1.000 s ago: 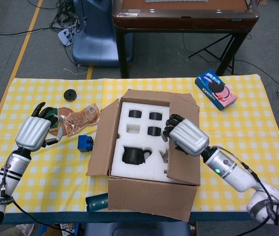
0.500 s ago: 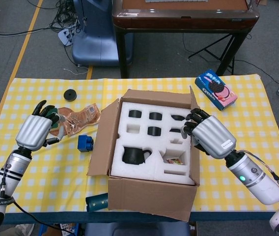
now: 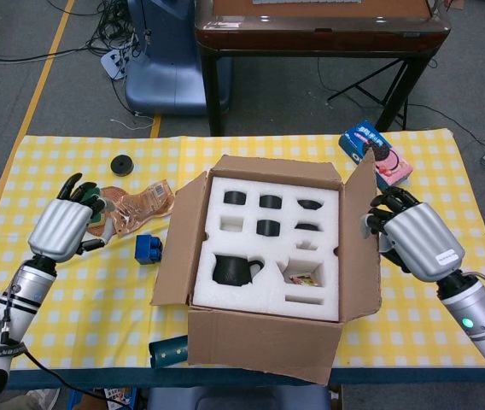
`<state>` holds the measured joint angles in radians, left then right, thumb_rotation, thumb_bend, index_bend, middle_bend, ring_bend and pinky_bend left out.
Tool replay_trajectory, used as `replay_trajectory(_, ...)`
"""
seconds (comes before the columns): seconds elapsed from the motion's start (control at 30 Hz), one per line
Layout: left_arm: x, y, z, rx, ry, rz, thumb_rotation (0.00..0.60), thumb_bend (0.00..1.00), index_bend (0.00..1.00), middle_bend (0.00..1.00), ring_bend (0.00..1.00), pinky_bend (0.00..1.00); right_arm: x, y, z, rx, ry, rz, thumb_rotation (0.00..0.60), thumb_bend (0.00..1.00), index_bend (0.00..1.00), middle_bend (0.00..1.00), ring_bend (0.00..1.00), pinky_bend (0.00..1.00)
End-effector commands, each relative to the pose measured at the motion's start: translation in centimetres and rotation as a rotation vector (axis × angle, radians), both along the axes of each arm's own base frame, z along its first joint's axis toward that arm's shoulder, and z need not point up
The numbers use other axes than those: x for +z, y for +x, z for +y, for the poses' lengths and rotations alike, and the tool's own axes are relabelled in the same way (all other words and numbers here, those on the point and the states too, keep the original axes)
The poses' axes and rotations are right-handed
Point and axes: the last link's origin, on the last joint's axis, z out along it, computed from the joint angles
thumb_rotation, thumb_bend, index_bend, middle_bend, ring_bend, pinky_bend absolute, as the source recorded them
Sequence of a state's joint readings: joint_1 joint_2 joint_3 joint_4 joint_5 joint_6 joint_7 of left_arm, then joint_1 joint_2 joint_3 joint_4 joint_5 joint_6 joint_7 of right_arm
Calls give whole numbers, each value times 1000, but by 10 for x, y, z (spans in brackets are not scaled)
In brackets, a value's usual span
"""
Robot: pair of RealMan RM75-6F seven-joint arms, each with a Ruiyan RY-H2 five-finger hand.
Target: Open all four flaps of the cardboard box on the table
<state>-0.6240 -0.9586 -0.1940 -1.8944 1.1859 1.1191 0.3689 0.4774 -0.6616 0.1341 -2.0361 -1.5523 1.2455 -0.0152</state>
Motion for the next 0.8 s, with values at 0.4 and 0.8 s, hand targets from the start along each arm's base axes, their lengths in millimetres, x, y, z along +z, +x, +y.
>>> replay_trajectory(0.4,-6,5,-2,-5,-13,11,110,572,446,426,153,0,16,-64,21,-227,-37,-22,600,1000,547,558,298,213)
replay_trajectory(0.8,-9,2,-5,-7,-22,-30,111,571,445,426,153,0,13,-85,27,-291,-51,11,600,776,478,447,298,241)
